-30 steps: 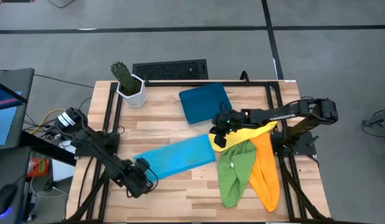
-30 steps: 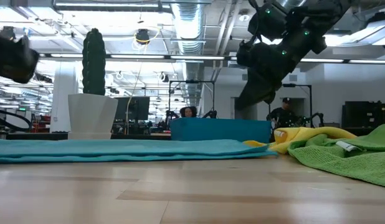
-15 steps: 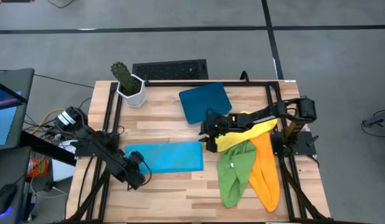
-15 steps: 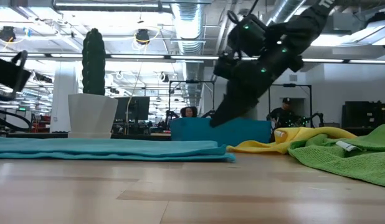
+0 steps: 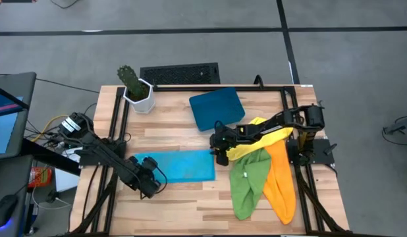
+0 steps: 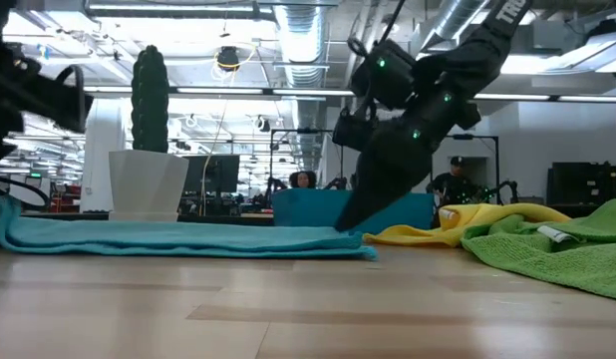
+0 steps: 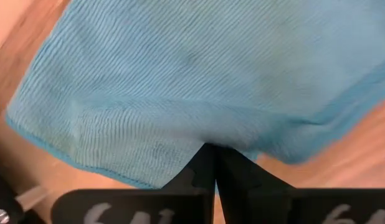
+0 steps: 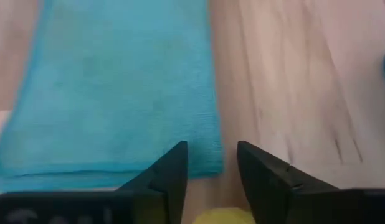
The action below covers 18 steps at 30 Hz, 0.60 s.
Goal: Fold microfiber towels
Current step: Fold the blue microfiber cloth
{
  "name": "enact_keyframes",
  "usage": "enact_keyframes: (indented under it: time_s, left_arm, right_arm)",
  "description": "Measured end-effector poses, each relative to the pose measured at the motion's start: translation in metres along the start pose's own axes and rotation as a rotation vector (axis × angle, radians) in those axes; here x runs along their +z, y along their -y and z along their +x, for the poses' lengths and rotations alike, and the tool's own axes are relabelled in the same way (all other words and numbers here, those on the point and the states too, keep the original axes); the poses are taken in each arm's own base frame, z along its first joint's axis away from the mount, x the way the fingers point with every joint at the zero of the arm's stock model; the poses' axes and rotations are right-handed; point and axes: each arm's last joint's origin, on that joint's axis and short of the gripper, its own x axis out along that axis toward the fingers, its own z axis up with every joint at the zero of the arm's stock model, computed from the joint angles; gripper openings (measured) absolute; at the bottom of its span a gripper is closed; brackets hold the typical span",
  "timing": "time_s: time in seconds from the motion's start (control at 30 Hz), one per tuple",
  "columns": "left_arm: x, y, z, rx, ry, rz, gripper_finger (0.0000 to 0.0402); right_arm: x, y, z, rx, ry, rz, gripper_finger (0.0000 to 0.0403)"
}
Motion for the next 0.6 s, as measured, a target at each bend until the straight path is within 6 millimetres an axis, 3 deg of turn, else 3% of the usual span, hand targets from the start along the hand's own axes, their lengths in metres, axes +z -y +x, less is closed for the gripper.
enact_keyframes:
  time_s: [0.23, 0.4, 0.6]
  left_arm:
    - [0.002, 0.011, -0.015, -0.052, 0.008, 0.047, 0.0000]
    - [-0.006, 0.008, -0.025, 0.003, -0.065, 0.120, 0.0000]
    - [-0.016, 0.004, -0.034, 0.057, -0.071, 0.088, 0.0000]
  right_arm:
    - [-0.005, 0.002, 0.003, -0.015, -0.041, 0.013, 0.0069]
    - [-0.005, 0.001, 0.003, -0.014, -0.048, 0.026, 0.0019]
    - [-0.007, 0.000, 0.003, -0.013, -0.066, 0.035, 0.0024]
